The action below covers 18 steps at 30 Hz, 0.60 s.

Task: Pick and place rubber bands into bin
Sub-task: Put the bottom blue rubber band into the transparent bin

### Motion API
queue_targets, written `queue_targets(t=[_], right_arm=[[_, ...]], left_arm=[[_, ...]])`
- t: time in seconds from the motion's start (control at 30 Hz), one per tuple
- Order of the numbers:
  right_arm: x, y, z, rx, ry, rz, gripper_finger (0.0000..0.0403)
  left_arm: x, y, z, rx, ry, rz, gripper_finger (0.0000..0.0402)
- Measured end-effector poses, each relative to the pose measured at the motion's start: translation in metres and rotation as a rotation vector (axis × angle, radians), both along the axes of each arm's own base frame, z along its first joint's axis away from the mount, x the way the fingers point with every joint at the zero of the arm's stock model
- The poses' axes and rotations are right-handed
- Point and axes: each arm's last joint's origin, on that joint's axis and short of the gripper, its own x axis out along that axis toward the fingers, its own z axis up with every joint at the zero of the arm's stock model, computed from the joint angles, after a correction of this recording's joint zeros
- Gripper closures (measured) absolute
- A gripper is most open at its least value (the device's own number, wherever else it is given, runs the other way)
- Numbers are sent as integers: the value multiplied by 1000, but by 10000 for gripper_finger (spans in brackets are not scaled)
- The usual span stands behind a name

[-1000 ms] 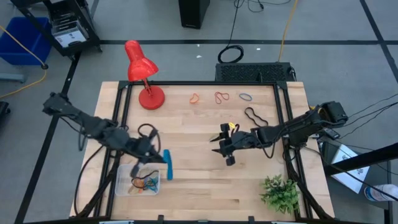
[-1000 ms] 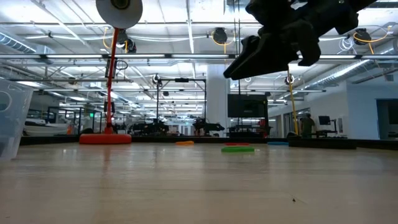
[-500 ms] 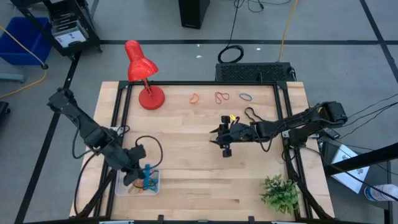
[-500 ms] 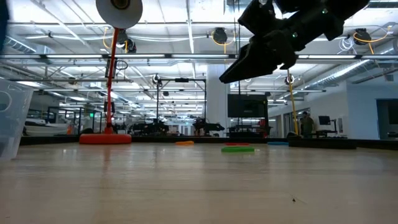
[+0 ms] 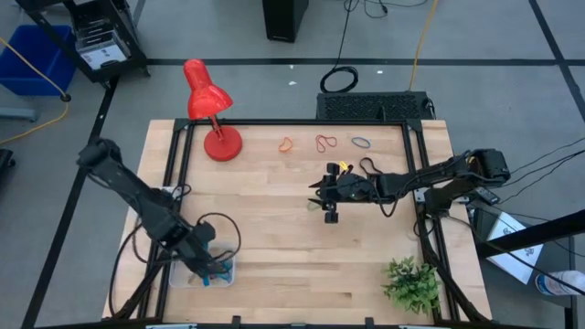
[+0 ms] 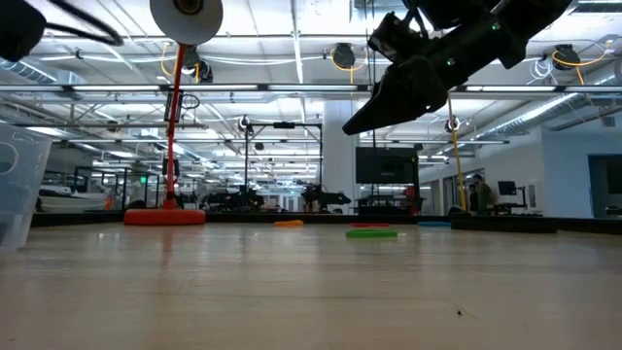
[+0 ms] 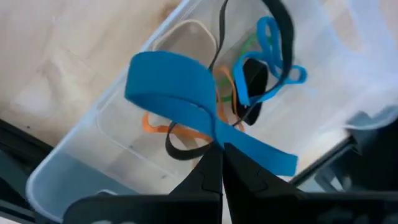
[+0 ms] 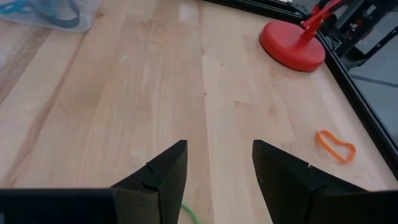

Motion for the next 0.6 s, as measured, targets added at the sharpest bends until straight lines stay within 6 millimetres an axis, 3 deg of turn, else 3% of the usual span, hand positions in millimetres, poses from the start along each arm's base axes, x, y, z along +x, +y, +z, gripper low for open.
queue_targets(t=[0.37, 0.6], right_arm=[[0, 0, 0, 20, -3, -11, 230], [0, 0, 0, 20, -3, -10, 231]], left_arm=[[26, -2, -33, 59, 83, -29, 395], [43, -1, -36, 17, -22, -65, 395]])
